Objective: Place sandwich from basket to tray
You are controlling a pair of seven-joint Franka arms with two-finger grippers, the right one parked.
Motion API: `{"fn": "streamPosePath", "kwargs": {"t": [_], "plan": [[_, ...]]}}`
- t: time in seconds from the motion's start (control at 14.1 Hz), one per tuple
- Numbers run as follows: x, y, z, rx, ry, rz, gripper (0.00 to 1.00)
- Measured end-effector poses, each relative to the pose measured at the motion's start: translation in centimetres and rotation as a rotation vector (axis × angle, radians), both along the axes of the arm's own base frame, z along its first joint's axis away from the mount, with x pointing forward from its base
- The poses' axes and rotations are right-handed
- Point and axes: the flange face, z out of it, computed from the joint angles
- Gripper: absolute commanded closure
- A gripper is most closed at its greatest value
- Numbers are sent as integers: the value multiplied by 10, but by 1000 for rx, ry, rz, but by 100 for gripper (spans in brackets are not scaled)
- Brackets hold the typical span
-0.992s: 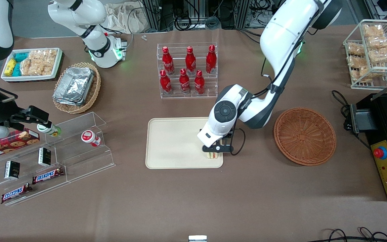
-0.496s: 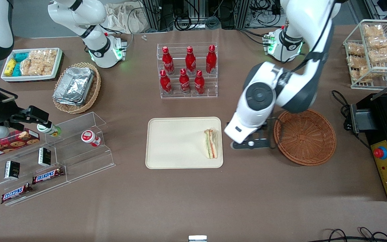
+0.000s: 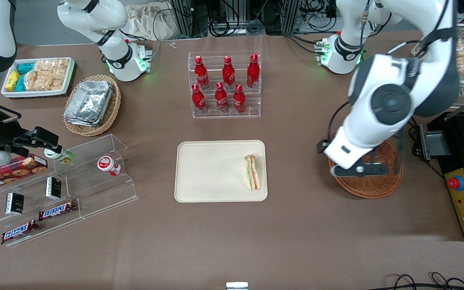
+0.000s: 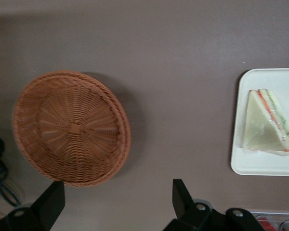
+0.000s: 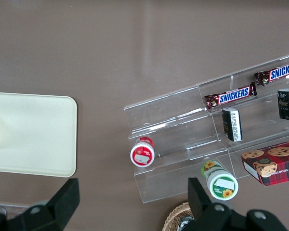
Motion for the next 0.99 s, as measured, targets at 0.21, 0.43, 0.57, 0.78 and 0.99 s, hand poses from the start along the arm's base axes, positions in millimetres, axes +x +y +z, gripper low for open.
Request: {"fn": "streamPosePath", "kwargs": {"t": [0.21,0.43,0.57,0.78,0.99], "plan": [[-6,16,23,-7,-9,7,0],[-4,25,24,-2,-9,23,0],[-5,30,21,6,4,35,0],[-3,39,21,10,5,53,0],[4,71,23,9,1,116,0]]}}
